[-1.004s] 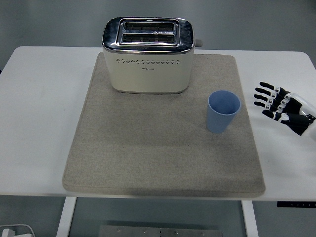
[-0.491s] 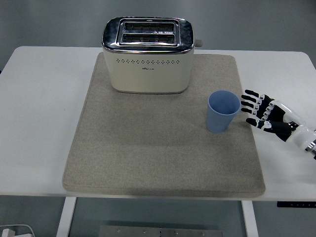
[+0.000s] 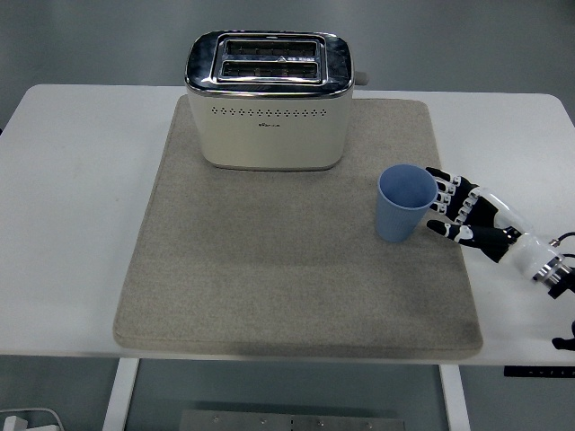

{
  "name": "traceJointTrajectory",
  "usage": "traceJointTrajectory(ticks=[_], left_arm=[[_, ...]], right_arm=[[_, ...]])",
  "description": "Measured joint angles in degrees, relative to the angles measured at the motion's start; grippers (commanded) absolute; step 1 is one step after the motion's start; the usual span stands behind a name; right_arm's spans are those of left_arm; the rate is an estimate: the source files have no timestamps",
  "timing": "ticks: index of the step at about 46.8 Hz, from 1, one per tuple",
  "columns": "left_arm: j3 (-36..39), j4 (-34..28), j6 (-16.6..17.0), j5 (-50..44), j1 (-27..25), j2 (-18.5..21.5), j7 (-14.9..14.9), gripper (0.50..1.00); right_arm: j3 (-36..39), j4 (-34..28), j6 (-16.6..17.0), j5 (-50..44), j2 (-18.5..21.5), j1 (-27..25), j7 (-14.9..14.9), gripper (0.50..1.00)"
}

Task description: Put the water cup in front of the bread machine

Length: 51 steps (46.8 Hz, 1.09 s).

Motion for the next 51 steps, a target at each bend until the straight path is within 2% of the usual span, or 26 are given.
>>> traceJointTrajectory(ticks=[23, 41, 51], left_arm=[[0.0, 0.0, 0.0, 0.0, 0.0, 0.0, 0.0, 1.000], [0.0, 0.1, 0.0, -0.1, 0.0, 0.0, 0.0, 1.000], [0.0, 0.1, 0.0, -0.1, 0.0, 0.0, 0.0, 1.000]], right_arm=[[-0.5, -0.1, -3.1, -0.1, 3.5, 1.1, 0.0, 0.915], [-0.5, -0.5, -3.4, -1.3, 6.1, 1.2, 0.0, 0.915], [-0.5, -0.9, -4.7, -1.4, 7.3, 1.2, 0.0, 0.913]])
